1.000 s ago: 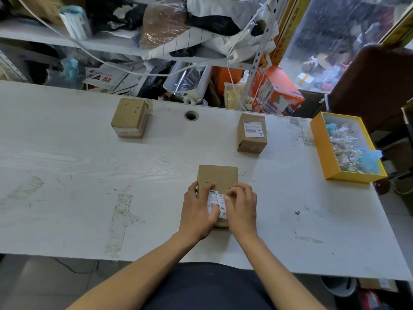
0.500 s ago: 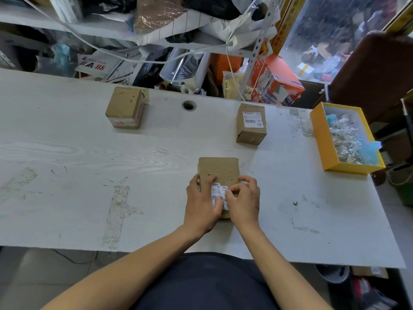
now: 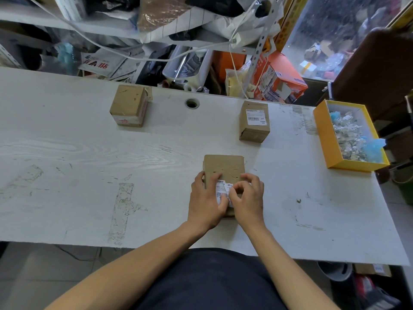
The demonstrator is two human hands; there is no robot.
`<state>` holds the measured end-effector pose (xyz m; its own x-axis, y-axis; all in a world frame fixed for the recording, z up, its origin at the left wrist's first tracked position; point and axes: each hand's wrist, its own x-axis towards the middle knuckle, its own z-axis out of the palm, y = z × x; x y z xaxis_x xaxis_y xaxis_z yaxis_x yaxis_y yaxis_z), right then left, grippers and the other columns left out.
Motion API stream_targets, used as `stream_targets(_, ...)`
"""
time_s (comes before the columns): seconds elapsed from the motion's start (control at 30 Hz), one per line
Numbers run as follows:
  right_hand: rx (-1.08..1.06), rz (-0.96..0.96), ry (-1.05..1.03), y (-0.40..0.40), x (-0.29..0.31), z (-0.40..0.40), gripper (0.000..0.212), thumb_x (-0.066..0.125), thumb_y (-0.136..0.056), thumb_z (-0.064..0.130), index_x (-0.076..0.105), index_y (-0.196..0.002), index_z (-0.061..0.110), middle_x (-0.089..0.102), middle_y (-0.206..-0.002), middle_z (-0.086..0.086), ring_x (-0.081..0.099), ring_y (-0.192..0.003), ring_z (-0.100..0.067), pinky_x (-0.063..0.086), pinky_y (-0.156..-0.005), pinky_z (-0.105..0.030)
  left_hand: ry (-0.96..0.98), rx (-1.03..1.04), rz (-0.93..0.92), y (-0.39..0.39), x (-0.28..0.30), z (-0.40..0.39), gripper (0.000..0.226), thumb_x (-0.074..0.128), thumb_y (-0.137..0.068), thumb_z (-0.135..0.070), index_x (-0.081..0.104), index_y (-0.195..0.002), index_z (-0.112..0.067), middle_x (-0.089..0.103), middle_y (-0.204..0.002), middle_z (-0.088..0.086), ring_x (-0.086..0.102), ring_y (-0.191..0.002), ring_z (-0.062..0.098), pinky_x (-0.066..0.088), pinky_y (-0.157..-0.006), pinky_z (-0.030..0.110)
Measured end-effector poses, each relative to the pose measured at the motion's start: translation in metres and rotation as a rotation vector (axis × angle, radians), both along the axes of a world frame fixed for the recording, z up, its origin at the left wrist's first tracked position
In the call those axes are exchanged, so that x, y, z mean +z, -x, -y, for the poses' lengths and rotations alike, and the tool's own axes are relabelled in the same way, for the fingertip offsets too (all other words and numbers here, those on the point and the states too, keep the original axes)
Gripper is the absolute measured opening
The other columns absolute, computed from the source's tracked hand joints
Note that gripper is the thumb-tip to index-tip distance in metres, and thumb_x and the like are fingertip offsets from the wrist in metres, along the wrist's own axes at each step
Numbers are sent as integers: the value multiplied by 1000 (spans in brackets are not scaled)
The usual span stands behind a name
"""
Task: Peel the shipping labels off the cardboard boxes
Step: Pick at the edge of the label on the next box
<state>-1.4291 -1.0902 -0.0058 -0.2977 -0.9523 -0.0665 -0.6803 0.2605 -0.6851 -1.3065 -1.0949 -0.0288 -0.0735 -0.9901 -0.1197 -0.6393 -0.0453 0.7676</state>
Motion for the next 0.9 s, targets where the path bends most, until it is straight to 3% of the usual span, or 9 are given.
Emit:
stream_targets(0.1,-11,-5,28,0,0,-1,3,64,-86,14,62,-84,15,47,-121,8,37,-112,-6,44,-90,-28,4,1,-2,0,0,0,61,50,-80,-40,35,-139,-38,27,-149,6,39,-128,27,50,-94,43)
stream_targets(0.23,10,-59,47,5,1,-1,15,72,-84,19,70,-99,17,49,-122,5,40,-110,-12,37,-85,-22,0,5,-23,0,0,0,60,50,-80,-40,34,-138,-40,27,-149,4,39,-127,26,49,-95,41)
stream_targets(0.47,54,-81,-13,7,4,6,12,71,-86,22,75,-98,23,51,-117,7,40,-111,-14,39,-86,-24,-7,5,-5,1,-3,0,61,49,-80,-41,34,-139,-39,26,-149,5,39,-127,27,50,-95,44)
stream_targets(0.63,129,-109,-174,12,15,20,9,68,-87,22,71,-94,25,39,-111,11,34,-112,-13,35,-84,-23,-15,9,-1,1,-4,0,61,49,-80,-40,35,-139,-39,26,-150,5,39,-127,28,49,-95,46)
stream_targets(0.77,194,-151,-287,14,22,31,5,65,-88,23,69,-89,23,39,-112,7,32,-113,-15,41,-84,-28,-11,-1,1,0,-5,0,61,49,-79,-41,34,-138,-40,27,-149,5,40,-126,28,49,-95,46)
stream_targets(0.9,251,-207,-192,12,18,25,5,61,-91,20,65,-89,19,47,-103,7,39,-106,-16,41,-82,-29,-9,2,2,1,-5,0,61,51,-80,-39,34,-138,-40,27,-149,5,40,-125,28,49,-94,45)
